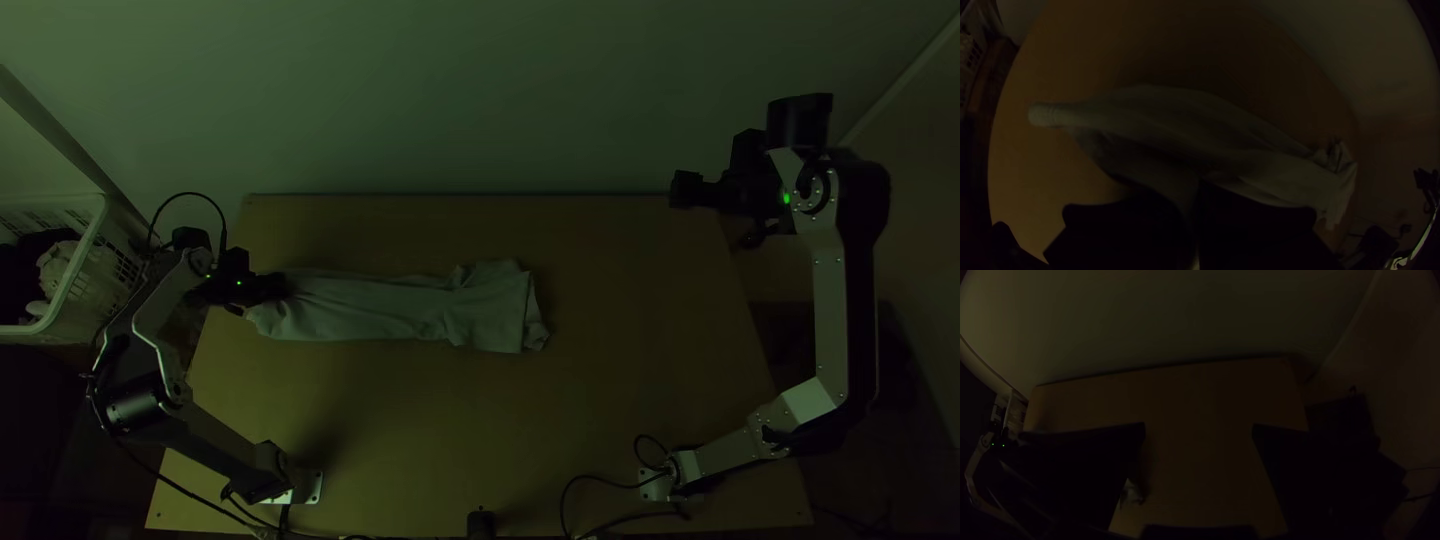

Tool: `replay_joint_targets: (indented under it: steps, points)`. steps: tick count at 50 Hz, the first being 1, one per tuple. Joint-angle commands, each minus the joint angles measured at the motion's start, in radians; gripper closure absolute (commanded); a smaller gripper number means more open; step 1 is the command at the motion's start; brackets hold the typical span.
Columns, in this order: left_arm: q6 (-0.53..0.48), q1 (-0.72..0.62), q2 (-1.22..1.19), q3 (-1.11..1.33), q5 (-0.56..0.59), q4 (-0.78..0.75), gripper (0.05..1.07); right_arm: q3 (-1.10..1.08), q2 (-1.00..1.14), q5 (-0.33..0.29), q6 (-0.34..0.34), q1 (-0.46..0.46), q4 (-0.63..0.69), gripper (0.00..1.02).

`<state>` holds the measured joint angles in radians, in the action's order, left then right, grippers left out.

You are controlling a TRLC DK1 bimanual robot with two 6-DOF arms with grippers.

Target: Fold the t-shirt

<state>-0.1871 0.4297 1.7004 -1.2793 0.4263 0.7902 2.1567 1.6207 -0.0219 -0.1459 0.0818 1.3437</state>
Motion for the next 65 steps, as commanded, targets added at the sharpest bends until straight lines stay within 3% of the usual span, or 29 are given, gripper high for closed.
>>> replay_joint_targets:
  steps: [1, 16, 25, 40, 65]
  points:
    - [-0.068, 0.038, -0.056, -0.029, -0.046, 0.049, 1.05, -0.028, -0.041, 0.008, 0.017, -0.008, -0.014, 0.04]
    - [-0.109, 0.075, -0.13, -0.135, -0.09, 0.205, 1.05, -0.066, -0.068, 0.008, 0.019, -0.013, -0.034, 0.04]
    - [-0.097, 0.011, -0.14, -0.344, -0.107, 0.435, 1.05, -0.092, -0.087, 0.008, 0.022, -0.017, -0.041, 0.04]
    - [-0.002, -0.195, -0.151, -0.548, -0.178, 0.566, 1.05, -0.115, -0.114, 0.007, 0.026, -0.027, -0.043, 0.04]
    - [0.213, -0.615, -0.099, -0.632, -0.322, 0.577, 1.05, -0.15, -0.168, 0.007, 0.022, -0.039, -0.043, 0.04]
